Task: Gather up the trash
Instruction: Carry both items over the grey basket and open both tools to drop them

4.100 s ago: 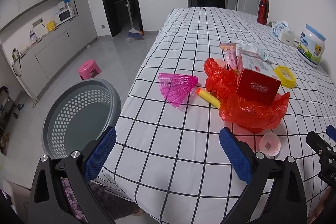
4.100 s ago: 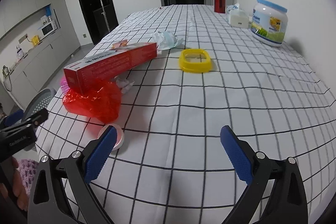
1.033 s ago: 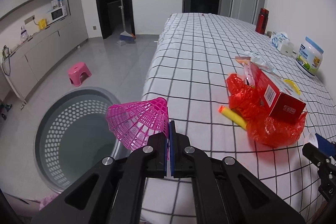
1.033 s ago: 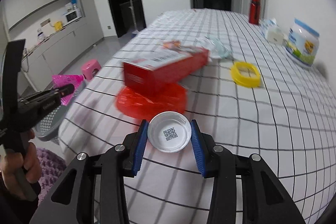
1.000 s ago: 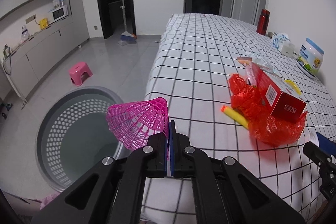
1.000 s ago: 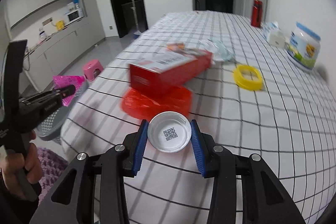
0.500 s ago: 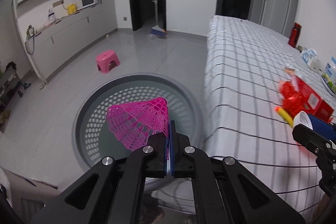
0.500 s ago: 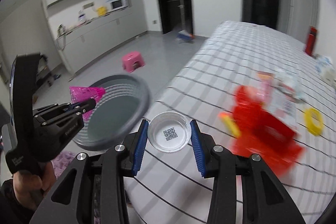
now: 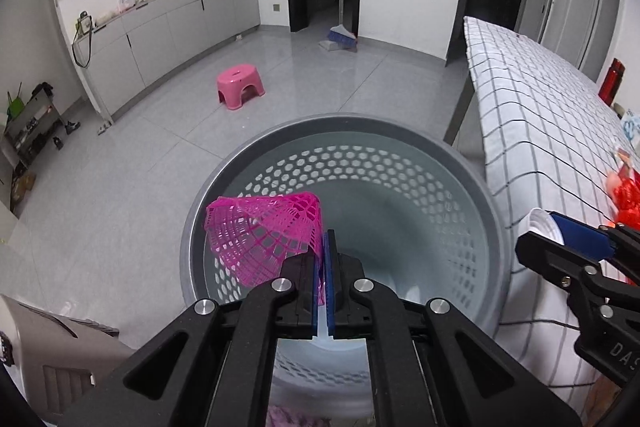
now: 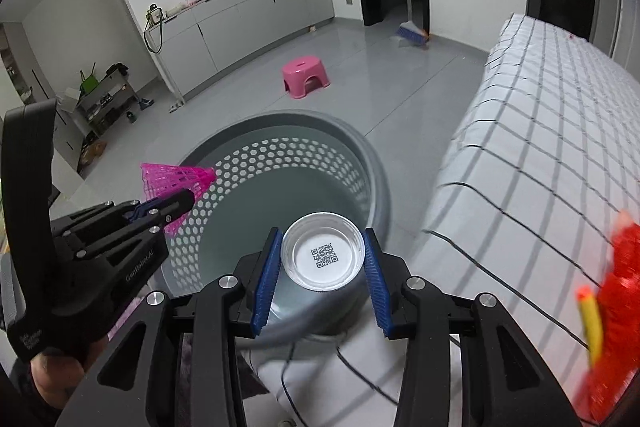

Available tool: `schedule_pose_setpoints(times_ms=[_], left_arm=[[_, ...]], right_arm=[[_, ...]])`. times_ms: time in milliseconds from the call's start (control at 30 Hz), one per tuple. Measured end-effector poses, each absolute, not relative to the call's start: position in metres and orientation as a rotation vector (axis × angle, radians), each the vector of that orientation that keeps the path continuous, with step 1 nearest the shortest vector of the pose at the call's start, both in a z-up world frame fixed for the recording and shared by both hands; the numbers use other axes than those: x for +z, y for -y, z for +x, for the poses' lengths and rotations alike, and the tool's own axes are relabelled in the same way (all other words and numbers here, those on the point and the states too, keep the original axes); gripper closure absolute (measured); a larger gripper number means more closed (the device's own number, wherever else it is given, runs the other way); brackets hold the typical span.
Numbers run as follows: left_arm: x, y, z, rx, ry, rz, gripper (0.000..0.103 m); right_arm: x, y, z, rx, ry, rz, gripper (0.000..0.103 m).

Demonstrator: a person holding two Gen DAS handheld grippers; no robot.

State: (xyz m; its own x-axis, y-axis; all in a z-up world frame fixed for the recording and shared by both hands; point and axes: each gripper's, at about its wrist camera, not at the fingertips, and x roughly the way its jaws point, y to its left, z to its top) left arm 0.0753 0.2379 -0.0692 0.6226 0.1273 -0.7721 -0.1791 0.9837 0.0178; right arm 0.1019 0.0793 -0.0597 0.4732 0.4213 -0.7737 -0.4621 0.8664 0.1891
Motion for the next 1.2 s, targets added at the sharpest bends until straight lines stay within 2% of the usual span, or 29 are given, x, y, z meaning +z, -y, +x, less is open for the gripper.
schedule_pose_setpoints(times_ms=[533, 600, 667, 733, 767, 800, 867, 1200], left_arm=[[-0.1, -0.26, 0.094, 0.184, -0.935, -0.123, 0.097], [-0.1, -0.262, 0.093, 0.19, -0.931, -0.132, 0.097], [-0.1, -0.264, 0.093, 0.198, -0.928, -0.139, 0.097], [-0.101, -0.266, 0.093, 0.207, -0.929, -0.14, 0.09], [-0.101, -0.266, 0.093, 0.21, -0.931, -0.141, 0.081], [-0.102, -0.267, 0.092, 0.215, -0.932, -0.143, 0.065], [-0.1, -0.268, 0.091, 0.225, -0.917, -0.145, 0.048], [-0.099, -0.268, 0.091, 0.232, -0.908, -0.141, 0.047]], right_arm=[[-0.078, -0.101, 0.121, 0.556, -0.955, -0.055, 0.064], [-0.078, -0.101, 0.123, 0.549, -0.948, -0.051, 0.06], [-0.077, -0.099, 0.123, 0.547, -0.942, -0.042, 0.051], [-0.076, -0.099, 0.121, 0.543, -0.932, -0.041, 0.047], [-0.075, -0.099, 0.119, 0.542, -0.928, -0.044, 0.046], [-0.076, -0.099, 0.118, 0.541, -0.926, -0.048, 0.046], [-0.075, -0.101, 0.12, 0.54, -0.926, -0.053, 0.046], [-0.075, -0.099, 0.12, 0.541, -0.924, -0.053, 0.046]])
